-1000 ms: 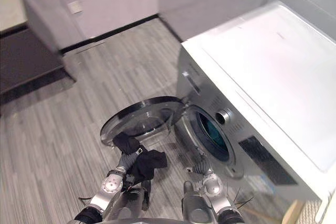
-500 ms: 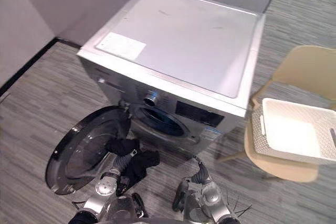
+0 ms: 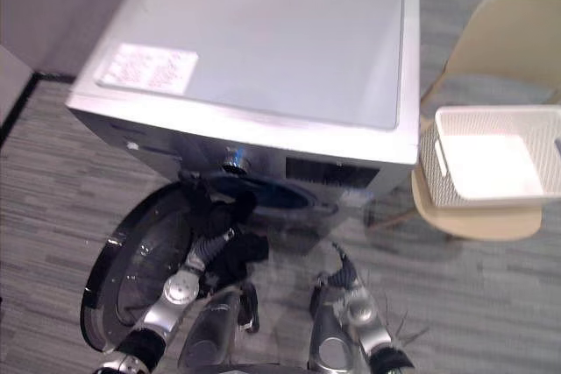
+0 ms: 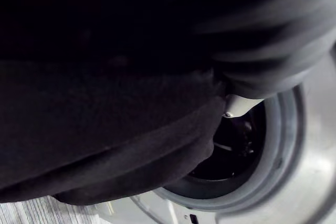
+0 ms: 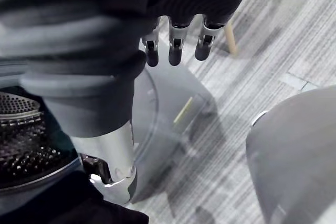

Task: Pick up the laundry basket with both hands and put the clothes into the washing machine.

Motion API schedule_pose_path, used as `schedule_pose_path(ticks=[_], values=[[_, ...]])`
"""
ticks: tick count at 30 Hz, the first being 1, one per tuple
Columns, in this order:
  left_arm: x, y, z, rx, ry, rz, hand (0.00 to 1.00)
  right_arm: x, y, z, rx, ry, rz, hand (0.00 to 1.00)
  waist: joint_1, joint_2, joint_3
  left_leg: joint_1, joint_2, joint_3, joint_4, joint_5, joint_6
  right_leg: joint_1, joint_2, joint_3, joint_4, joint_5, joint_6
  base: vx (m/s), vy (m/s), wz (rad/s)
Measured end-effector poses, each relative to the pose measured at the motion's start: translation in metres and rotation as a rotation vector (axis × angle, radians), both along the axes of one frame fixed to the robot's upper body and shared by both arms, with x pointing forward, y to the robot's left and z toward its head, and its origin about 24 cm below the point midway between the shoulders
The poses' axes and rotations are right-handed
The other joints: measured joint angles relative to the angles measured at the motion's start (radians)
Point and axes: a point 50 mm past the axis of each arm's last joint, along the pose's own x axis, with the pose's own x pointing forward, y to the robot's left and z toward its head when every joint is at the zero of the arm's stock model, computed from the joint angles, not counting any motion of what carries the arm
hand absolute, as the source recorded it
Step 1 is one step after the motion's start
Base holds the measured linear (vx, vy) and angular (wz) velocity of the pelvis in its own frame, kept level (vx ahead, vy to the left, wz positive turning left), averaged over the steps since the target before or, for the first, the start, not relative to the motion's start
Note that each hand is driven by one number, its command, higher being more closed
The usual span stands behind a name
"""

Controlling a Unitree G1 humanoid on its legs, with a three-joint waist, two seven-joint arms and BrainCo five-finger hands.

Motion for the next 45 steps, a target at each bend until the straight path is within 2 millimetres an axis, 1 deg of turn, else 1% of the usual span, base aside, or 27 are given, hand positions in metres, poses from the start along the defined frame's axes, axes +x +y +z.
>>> schedule_pose_path(ticks=[1,2,4,5,7,9,10,11,13,14,16,17,19,20,22,23,25,26,27,29,32,33,34,38,40,42,45], values=[[0.012,-0.002,0.017,-0.005,-0.073,0.007,1.0,0.012,0.0,0.014,0.026,-0.072,-0.031,0.0,-0.004,0.002,0.03,-0.066,0.025,0.018,0.088,-0.063,0.02,-0.073,0.0,0.018,0.077,-0.028,0.003,-0.25,0.094,-0.34],[0.021,-0.005,0.031,-0.011,-0.132,0.009,1.0,0.018,0.001,0.024,0.055,-0.124,-0.054,0.0,-0.003,-0.003,0.048,-0.123,0.042,0.027,0.169,-0.098,0.031,-0.137,-0.003,0.034,0.149,-0.054,0.003,-0.26,0.087,-0.35],[0.032,-0.005,0.048,-0.02,-0.199,0.024,1.0,0.023,0.003,0.034,0.088,-0.176,-0.072,0.0,-0.003,-0.008,0.065,-0.203,0.067,0.036,0.278,-0.146,0.039,-0.223,-0.007,0.05,0.247,-0.086,-0.002,-0.23,0.047,-0.28],[0.037,-0.004,0.062,-0.045,-0.259,0.056,1.0,0.028,0.006,0.043,0.12,-0.218,-0.076,0.0,-0.003,-0.01,0.073,-0.273,0.09,0.04,0.366,-0.184,0.04,-0.302,-0.005,0.064,0.324,-0.101,-0.011,-0.24,0.03,-0.39],[0.044,-0.003,0.083,-0.08,-0.343,0.092,1.0,0.037,0.01,0.057,0.181,-0.281,-0.102,0.0,-0.005,-0.009,0.084,-0.365,0.119,0.041,0.457,-0.211,0.043,-0.399,-0.003,0.076,0.398,-0.115,-0.011,-0.17,0.007,-0.34],[0.058,-0.002,0.122,-0.147,-0.484,0.146,1.0,0.047,0.014,0.079,0.274,-0.383,-0.163,0.0,-0.004,-0.01,0.11,-0.512,0.152,0.031,0.58,-0.237,0.049,-0.55,-0.001,0.084,0.507,-0.128,-0.026,-0.16,-0.031,-0.2],[0.061,-0.001,0.132,-0.161,-0.518,0.16,1.0,0.05,0.014,0.084,0.289,-0.406,-0.17,0.0,-0.006,-0.01,0.114,-0.549,0.156,0.027,0.607,-0.24,0.051,-0.588,-0.002,0.086,0.533,-0.13,-0.029,-0.16,-0.059,-0.11],[0.068,0.002,0.154,-0.194,-0.595,0.197,1.0,0.058,0.012,0.105,0.33,-0.501,-0.192,0.0,-0.007,-0.01,0.122,-0.64,0.17,0.017,0.675,-0.253,0.051,-0.682,-0.001,0.093,0.596,-0.136,-0.037,-0.11,-0.051,-0.08],[0.076,0.006,0.183,-0.235,-0.679,0.233,1.0,0.067,0.012,0.128,0.358,-0.602,-0.197,0.0,-0.007,-0.012,0.129,-0.736,0.181,0.009,0.746,-0.26,0.056,-0.786,0.0,0.107,0.668,-0.143,-0.044,-0.09,-0.051,-0.06],[0.076,0.008,0.191,-0.246,-0.709,0.243,1.0,0.069,0.011,0.135,0.37,-0.632,-0.197,0.0,-0.007,-0.012,0.13,-0.762,0.186,0.007,0.766,-0.264,0.056,-0.813,0.001,0.111,0.687,-0.146,-0.045,-0.07,-0.055,-0.03],[0.078,0.013,0.233,-0.24,-0.85,0.248,1.0,0.072,0.008,0.16,0.388,-0.742,-0.192,0.0,-0.01,-0.013,0.132,-0.864,0.192,-0.011,0.833,-0.268,0.057,-0.915,0.001,0.115,0.754,-0.151,-0.05,-0.05,-0.057,0.01],[0.079,0.014,0.242,-0.231,-0.879,0.248,1.0,0.072,0.007,0.164,0.392,-0.761,-0.191,0.0,-0.011,-0.014,0.134,-0.881,0.195,-0.015,0.842,-0.268,0.057,-0.93,0.001,0.114,0.763,-0.152,-0.052,-0.04,-0.06,0.05],[0.08,0.021,0.292,-0.181,-1.015,0.238,1.0,0.07,0.005,0.177,0.41,-0.818,-0.179,0.0,-0.017,-0.016,0.135,-0.943,0.197,-0.028,0.875,-0.268,0.057,-0.99,0.0,0.114,0.8,-0.156,-0.06,-0.03,-0.056,0.05],[0.08,0.022,0.304,-0.168,-1.049,0.234,1.0,0.07,0.006,0.18,0.414,-0.829,-0.174,0.0,-0.02,-0.018,0.136,-0.951,0.197,-0.028,0.878,-0.268,0.057,-0.999,-0.001,0.114,0.804,-0.156,-0.061,-0.01,-0.042,0.05],[0.071,0.02,0.361,-0.123,-1.212,0.212,1.0,0.069,0.007,0.188,0.429,-0.861,-0.156,0.0,-0.03,-0.024,0.136,-0.984,0.196,-0.033,0.881,-0.265,0.052,-1.028,-0.002,0.112,0.809,-0.157,-0.062,0.01,-0.024,0.04],[0.068,0.018,0.374,-0.112,-1.251,0.201,1.0,0.069,0.007,0.189,0.432,-0.864,-0.15,0.0,-0.031,-0.024,0.136,-0.989,0.196,-0.036,0.881,-0.265,0.052,-1.032,-0.002,0.11,0.809,-0.157,-0.063,0.03,-0.012,0.03],[0.056,0.005,0.424,-0.046,-1.386,0.155,1.0,0.069,0.007,0.192,0.435,-0.874,-0.134,0.0,-0.033,-0.027,0.136,-1.002,0.196,-0.038,0.881,-0.261,0.057,-1.045,-0.002,0.108,0.812,-0.157,-0.072,0.05,-0.004,0.0],[0.052,0.002,0.436,-0.025,-1.418,0.15,1.0,0.069,0.007,0.193,0.44,-0.875,-0.126,0.0,-0.035,-0.029,0.137,-1.005,0.196,-0.039,0.881,-0.26,0.057,-1.048,-0.002,0.107,0.812,-0.156,-0.073,0.06,0.001,-0.02],[0.046,-0.002,0.457,0.0,-1.465,0.146,1.0,0.069,0.008,0.195,0.446,-0.878,-0.111,0.0,-0.037,-0.037,0.14,-1.009,0.196,-0.038,0.881,-0.26,0.057,-1.053,-0.001,0.106,0.813,-0.157,-0.073,0.05,0.003,-0.03],[0.041,-0.001,0.477,0.005,-1.499,0.158,1.0,0.069,0.01,0.198,0.476,-0.884,-0.091,0.0,-0.046,-0.041,0.14,-1.021,0.197,-0.039,0.88,-0.26,0.057,-1.065,-0.001,0.104,0.811,-0.157,-0.073,0.07,0.003,-0.02],[0.057,0.008,0.476,0.028,-1.418,0.21,1.0,0.07,0.011,0.199,0.495,-0.885,-0.071,0.0,-0.058,-0.049,0.144,-1.029,0.198,-0.039,0.877,-0.26,0.057,-1.072,0.0,0.101,0.807,-0.157,-0.073,0.04,-0.001,0.0],[0.057,0.01,0.477,0.031,-1.413,0.217,1.0,0.07,0.011,0.199,0.499,-0.885,-0.069,0.0,-0.059,-0.052,0.145,-1.03,0.198,-0.038,0.877,-0.26,0.057,-1.074,0.0,0.102,0.807,-0.157,-0.073,0.0,0.0,0.0],[0.059,0.013,0.48,0.039,-1.402,0.231,0.0,0.07,0.011,0.2,0.517,-0.888,-0.07,0.0,-0.058,-0.057,0.145,-1.039,0.202,-0.037,0.876,-0.26,0.057,-1.082,0.003,0.101,0.804,-0.156,-0.074,0.02,-0.008,-0.04],[0.066,0.018,0.479,0.052,-1.353,0.25,0.0,0.07,0.01,0.204,0.529,-0.904,-0.07,0.0,-0.057,-0.058,0.145,-1.056,0.203,-0.04,0.874,-0.26,0.055,-1.096,0.006,0.097,0.797,-0.156,-0.073,0.01,-0.003,-0.02],[0.081,0.023,0.468,0.104,-1.251,0.258,0.0,0.07,0.013,0.206,0.537,-0.908,-0.057,0.0,-0.06,-0.058,0.146,-1.068,0.204,-0.045,0.87,-0.262,0.052,-1.099,0.008,0.089,0.786,-0.156,-0.072,0.04,-0.002,-0.06],[0.091,0.021,0.459,0.148,-1.176,0.239,0.0,0.07,0.013,0.207,0.536,-0.912,-0.053,0.0,-0.059,-0.058,0.146,-1.075,0.204,-0.048,0.873,-0.263,0.049,-1.102,0.01,0.089,0.788,-0.16,-0.065,0.04,-0.004,-0.01],[0.108,0.015,0.438,0.213,-1.058,0.201,0.0,0.07,0.013,0.208,0.533,-0.913,-0.037,0.0,-0.056,-0.058,0.146,-1.085,0.204,-0.056,0.894,-0.269,0.039,-1.105,0.014,0.09,0.804,-0.17,-0.05,0.01,-0.002,0.0]])
